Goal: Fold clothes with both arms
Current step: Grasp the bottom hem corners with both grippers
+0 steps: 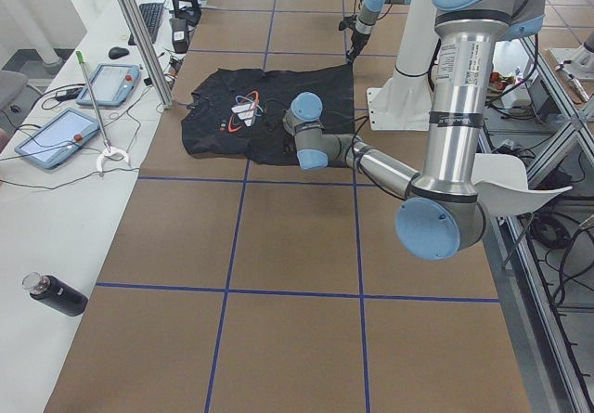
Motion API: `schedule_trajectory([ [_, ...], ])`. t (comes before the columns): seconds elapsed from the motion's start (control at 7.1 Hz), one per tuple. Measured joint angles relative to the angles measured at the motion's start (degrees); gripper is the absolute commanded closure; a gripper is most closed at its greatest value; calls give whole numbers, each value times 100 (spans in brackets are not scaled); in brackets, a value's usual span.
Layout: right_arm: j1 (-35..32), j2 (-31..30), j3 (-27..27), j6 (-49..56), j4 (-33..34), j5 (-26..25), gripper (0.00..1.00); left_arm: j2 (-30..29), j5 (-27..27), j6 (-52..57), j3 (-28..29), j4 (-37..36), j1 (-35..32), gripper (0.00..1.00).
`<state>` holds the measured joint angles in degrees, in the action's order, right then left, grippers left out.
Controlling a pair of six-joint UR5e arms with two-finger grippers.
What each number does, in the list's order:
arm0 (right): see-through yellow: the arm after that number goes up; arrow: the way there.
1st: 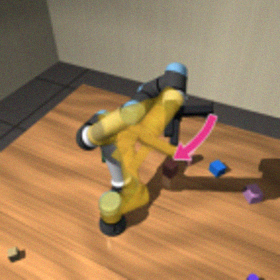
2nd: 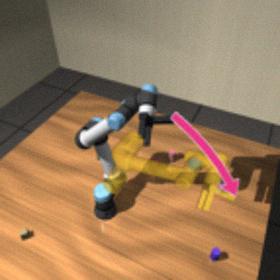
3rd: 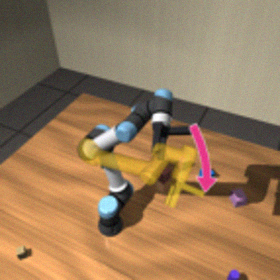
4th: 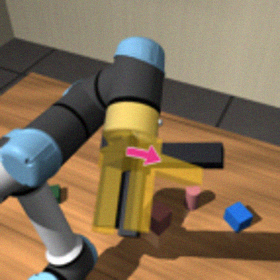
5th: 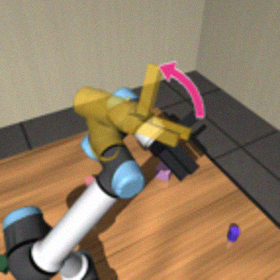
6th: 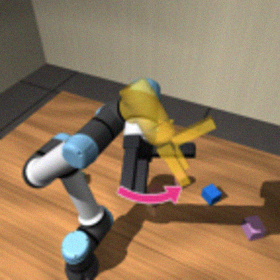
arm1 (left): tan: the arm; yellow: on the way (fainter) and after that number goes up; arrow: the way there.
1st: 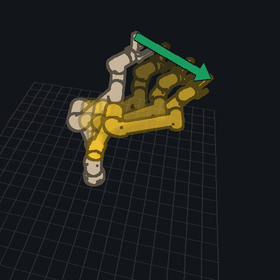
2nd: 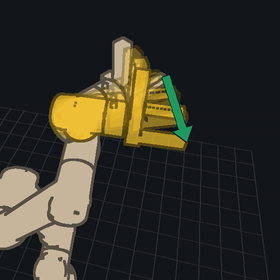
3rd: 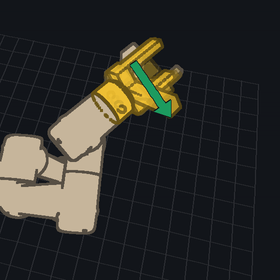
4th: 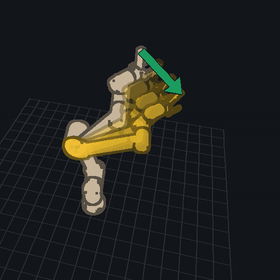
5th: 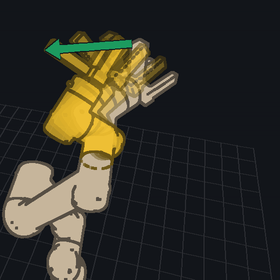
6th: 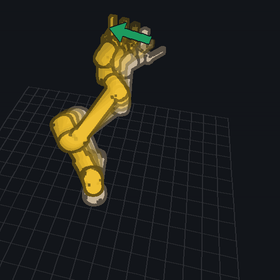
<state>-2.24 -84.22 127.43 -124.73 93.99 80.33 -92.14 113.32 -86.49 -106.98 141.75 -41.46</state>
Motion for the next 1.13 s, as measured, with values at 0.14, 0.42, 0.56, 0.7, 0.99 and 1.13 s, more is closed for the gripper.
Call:
schedule_trajectory([
  [0.14,1,-27,9,-2,21,32,100,277,-199,-252,-190,-13,355,1],
  [0.42,2,-68,37,-3,61,122,100,787,-811,-1134,-623,-144,1172,1],
  [0.56,-1,-79,60,1,102,180,100,891,-929,-1408,-841,-421,1456,1],
  [0.7,0,-82,92,9,150,222,100,910,-1050,-1679,-1042,-777,1689,1],
  [0.99,23,-138,139,23,255,267,100,846,-1671,-2100,-1205,-1376,2326,5],
  [1.13,26,-209,174,26,281,294,100,677,-1872,-2198,-1227,-1894,2579,13],
])
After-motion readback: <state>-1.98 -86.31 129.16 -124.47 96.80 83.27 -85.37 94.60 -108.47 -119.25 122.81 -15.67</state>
